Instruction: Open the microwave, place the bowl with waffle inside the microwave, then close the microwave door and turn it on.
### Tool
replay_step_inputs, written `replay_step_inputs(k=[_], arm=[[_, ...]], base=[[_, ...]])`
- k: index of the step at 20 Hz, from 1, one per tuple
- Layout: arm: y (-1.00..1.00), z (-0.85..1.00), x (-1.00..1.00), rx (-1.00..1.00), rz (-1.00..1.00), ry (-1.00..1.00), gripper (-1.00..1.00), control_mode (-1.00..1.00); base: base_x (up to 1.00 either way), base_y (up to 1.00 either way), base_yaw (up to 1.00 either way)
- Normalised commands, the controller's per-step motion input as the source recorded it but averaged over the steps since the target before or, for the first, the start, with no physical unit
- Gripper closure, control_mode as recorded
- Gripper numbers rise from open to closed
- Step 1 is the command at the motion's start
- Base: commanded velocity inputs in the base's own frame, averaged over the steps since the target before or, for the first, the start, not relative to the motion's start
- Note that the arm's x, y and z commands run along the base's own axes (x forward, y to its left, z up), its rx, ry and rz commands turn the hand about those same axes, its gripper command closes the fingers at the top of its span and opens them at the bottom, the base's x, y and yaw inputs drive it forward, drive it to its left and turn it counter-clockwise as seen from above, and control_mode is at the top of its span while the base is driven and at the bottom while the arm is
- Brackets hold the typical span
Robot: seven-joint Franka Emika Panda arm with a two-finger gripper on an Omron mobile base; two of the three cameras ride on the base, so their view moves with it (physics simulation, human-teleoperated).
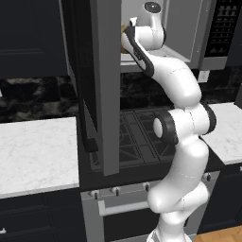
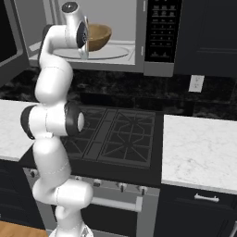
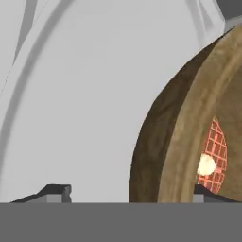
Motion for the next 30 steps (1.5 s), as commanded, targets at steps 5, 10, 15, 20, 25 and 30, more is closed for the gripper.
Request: replay_step_inputs(k=[5, 10, 15, 20, 25, 30], arm=[[0.02, 0.0, -0.14, 0.0, 0.0, -0.31, -1.0, -1.0], [0.0, 0.18, -0.59, 0.0, 0.0, -0.28, -1.0, -1.0], [0.0, 0.63, -0.95, 0.0, 0.0, -0.11, -1.0, -1.0], [-0.06, 0.69, -1.0, -0.03, 0.0, -0.02, -1.0, -1.0], [0.0, 0.31, -1.0, -0.03, 0.0, 0.0, -1.0, -1.0], [0.0, 0.06, -1.0, 0.0, 0.0, -0.01, 1.0, -1.0]], base=[[0.0, 0.0, 0.0], [0.0, 0.0, 0.0], [0.0, 0.0, 0.0], [0.0, 0.0, 0.0], [0.0, 0.0, 0.0], [0.0, 0.0, 0.0]])
